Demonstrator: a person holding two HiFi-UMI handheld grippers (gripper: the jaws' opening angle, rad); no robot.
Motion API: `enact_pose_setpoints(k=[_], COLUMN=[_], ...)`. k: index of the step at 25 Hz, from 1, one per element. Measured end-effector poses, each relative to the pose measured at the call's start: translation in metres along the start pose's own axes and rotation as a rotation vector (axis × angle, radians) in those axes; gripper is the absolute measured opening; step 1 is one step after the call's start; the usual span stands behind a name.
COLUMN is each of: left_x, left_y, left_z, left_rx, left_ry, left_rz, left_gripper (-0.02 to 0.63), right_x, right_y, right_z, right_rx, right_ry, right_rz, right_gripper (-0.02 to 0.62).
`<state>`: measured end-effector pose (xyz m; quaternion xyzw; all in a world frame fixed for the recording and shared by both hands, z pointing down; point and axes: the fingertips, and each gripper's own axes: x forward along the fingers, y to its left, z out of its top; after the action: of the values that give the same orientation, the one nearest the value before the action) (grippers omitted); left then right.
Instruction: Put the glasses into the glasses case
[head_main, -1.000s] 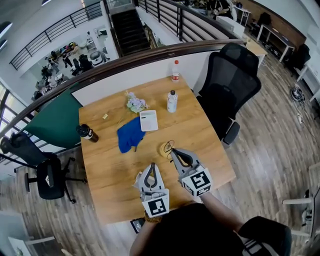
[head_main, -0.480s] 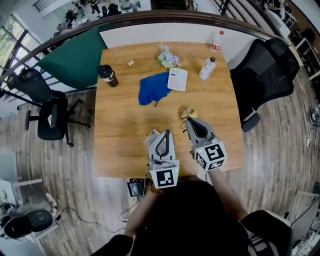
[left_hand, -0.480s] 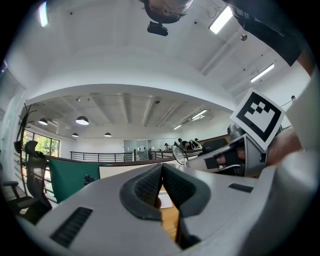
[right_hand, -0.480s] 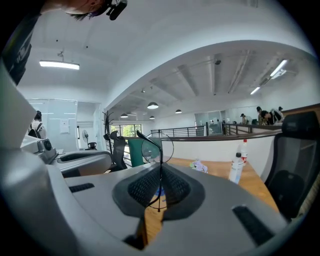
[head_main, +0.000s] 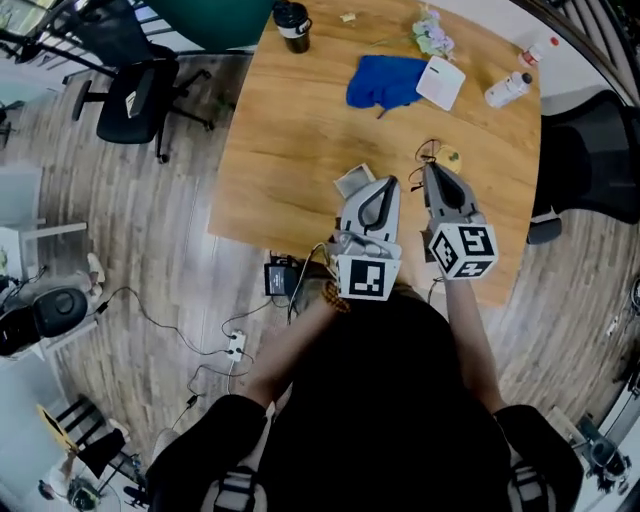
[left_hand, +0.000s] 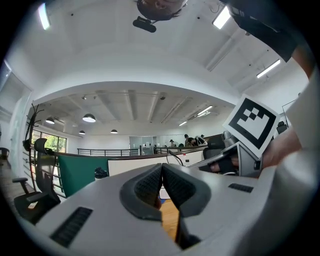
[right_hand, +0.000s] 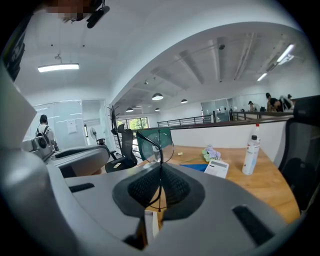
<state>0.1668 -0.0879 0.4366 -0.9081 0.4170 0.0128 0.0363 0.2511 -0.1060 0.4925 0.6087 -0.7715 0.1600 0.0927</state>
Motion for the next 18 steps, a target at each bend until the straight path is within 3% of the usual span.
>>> enact_pose_setpoints(k=[7, 18], left_x=[-0.013, -0.026], left_y=[0.022, 0.045], left_z=[-0.017, -0.056], left_rx=[0.017, 0.0], left_ry=[-0.005, 0.07], left_rz=[0.056, 0.124], left_gripper=[0.02, 0.02], right_x=[0.028, 0.063], right_y=[0.022, 0.048], right_z=[-0.031, -0.081], right_rx=[-0.008, 0.005], right_ry=[0.069, 0.198], right_rz=[0.063, 0.156], right_gripper=[0.014, 0.015])
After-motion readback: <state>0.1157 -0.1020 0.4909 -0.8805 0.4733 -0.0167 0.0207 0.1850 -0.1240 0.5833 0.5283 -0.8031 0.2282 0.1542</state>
